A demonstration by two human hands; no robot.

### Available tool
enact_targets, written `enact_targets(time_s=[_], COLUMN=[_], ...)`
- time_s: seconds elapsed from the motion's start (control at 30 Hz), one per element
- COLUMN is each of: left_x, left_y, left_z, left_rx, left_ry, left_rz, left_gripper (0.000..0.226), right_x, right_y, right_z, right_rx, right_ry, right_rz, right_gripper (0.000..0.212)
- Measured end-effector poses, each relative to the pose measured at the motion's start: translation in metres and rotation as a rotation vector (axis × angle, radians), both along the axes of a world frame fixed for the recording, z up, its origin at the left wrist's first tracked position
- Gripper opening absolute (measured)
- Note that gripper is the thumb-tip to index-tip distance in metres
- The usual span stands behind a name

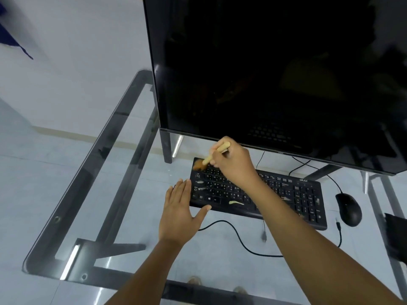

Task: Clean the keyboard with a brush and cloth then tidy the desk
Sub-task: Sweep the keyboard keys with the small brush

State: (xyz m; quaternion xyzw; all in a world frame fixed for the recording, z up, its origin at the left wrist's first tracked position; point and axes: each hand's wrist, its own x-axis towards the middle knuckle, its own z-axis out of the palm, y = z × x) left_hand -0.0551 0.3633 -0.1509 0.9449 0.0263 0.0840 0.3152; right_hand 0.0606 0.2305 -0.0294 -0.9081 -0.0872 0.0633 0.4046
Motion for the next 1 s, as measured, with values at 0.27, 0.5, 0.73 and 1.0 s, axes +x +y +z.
enact_targets(time_s=[0.27,0.5,0.73,1.0], left_x=[0.0,-0.001,-0.001,-0.001], left_y=[0.001,0.0,0.0,-0.001], left_z=[-0.002,0.002,0.005,0.006], left_rx=[-0.004,-0.024,0.002,0.019], left_ry=[0.017,0.012,-0.012,-0.008], left_rz=[-0.013,0.0,0.0,0.008], left_gripper=[0.084,0.084,0.091,0.092], right_x=[-0.012,-0.029,-0.047,-0.033], right_y=[-0.036,-0.053,-0.032,-0.039], right_z=[0.008,0.01,0.016,-0.005], right_rx=[-0.048,-0.088,0.007,-0.098], right_ry=[0.073,0.091,-0.002,0.087], right_rz=[0.004,-0.021,-0.034,-0.141], right_gripper=[0.005,0.007,0.008,0.013])
